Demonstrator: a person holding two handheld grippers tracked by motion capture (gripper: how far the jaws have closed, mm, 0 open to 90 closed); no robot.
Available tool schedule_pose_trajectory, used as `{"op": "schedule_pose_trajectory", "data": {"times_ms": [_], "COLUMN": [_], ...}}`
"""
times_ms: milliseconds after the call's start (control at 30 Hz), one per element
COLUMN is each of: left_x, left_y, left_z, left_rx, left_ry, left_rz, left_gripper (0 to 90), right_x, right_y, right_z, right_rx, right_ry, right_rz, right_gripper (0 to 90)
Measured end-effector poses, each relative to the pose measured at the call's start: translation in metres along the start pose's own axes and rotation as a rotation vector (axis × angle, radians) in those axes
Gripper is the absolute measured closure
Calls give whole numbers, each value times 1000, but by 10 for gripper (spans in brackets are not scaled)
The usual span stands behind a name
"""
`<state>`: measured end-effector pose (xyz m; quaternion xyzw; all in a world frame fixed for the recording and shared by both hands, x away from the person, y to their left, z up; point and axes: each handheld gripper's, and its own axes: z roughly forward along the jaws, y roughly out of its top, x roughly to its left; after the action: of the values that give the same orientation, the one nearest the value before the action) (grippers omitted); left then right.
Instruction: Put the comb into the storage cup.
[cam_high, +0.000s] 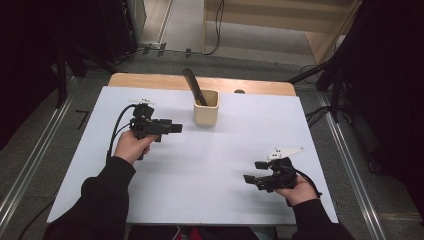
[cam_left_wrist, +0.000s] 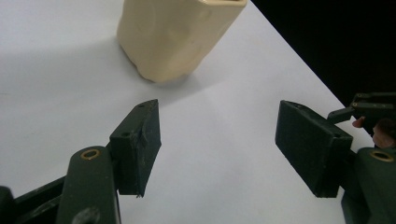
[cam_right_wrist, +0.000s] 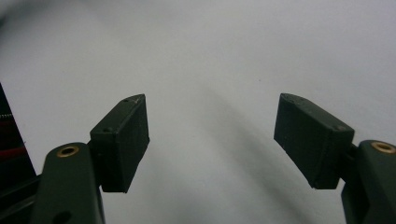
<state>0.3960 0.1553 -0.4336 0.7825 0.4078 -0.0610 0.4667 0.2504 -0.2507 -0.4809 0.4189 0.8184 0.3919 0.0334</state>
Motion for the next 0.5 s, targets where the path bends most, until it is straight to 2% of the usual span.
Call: {"op": "schedule_pose_trajectory", "data": {"times_ms": [167, 333, 500], "left_x": [-8, -14, -18], "left_y": [-6, -13, -20], "left_z": [-3, -7, -10], "left_rx": [25, 22, 23], "left_ry": [-14, -23, -15], "left_rz": [20, 29, 40], "left_gripper": [288, 288, 288], "right_x": [0, -1, -1], "right_y": [0, 0, 0], "right_z": [0, 0, 0], "right_rx": [-3, -1, -2], "right_ry": [-2, -1, -3], "right_rz": [1, 1, 1], "right_gripper": [248, 248, 248]}}
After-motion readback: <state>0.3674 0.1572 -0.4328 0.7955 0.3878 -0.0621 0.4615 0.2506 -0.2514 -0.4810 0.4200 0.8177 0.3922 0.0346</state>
